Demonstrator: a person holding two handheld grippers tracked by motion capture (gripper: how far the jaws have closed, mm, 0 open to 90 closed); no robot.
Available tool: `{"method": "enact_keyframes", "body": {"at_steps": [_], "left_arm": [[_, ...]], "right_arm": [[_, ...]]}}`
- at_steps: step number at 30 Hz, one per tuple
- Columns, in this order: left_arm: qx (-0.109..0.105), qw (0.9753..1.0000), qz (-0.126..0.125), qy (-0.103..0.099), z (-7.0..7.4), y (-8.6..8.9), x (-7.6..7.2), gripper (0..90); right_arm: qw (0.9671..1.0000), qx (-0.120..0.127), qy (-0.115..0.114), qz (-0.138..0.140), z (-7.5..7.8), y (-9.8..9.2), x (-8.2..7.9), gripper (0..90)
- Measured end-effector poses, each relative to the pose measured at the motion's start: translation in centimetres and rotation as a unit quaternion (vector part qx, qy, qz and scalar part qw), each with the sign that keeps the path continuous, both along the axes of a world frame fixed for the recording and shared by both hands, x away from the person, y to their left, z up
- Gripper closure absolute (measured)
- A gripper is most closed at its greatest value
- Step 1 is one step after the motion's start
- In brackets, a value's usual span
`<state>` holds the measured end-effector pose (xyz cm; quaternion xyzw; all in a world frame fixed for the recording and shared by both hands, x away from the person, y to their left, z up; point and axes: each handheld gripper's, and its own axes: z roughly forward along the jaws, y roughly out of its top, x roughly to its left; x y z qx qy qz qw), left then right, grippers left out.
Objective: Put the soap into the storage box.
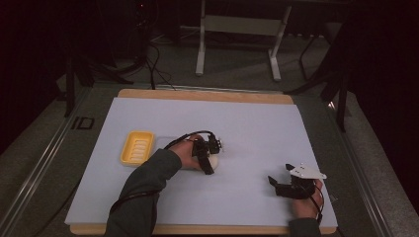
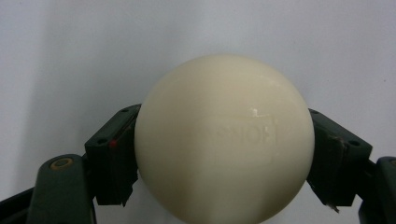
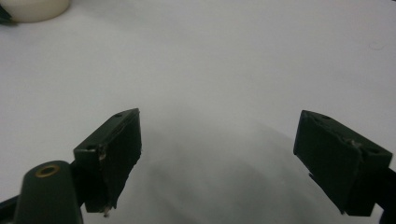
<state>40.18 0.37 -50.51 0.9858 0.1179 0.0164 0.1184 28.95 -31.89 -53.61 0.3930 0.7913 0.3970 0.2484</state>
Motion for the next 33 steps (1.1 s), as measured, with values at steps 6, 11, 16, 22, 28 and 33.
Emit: {"method": "enact_keyframes", "body": {"at_steps": [6,11,16,22,28,33], "left_arm": [[0.012,0.9999,0.002,0.000,0.1,-0.2,-0.1,22.6],[0.021,0.9998,0.004,0.000,0.2,-0.1,0.0,22.8],[0.024,0.9997,0.012,0.002,0.3,0.4,0.1,22.8],[0.027,0.9994,0.022,0.005,0.6,1.1,0.2,22.8],[0.026,0.9992,0.029,0.006,0.8,1.6,0.2,22.8],[0.026,0.9991,0.033,0.004,1.1,1.8,0.2,22.8]], "right_arm": [[1.0000,0.000,0.000,0.000,0.0,0.0,0.0,15.1],[1.0000,0.001,0.000,0.000,0.0,0.0,0.0,15.1],[1.0000,0.001,0.000,0.000,0.0,0.0,0.0,15.1],[1.0000,0.000,0.000,0.000,0.0,0.0,0.0,15.1],[1.0000,0.000,0.000,0.000,0.0,0.0,0.0,15.1],[1.0000,0.000,0.000,0.000,0.0,0.0,0.0,15.1]]}}
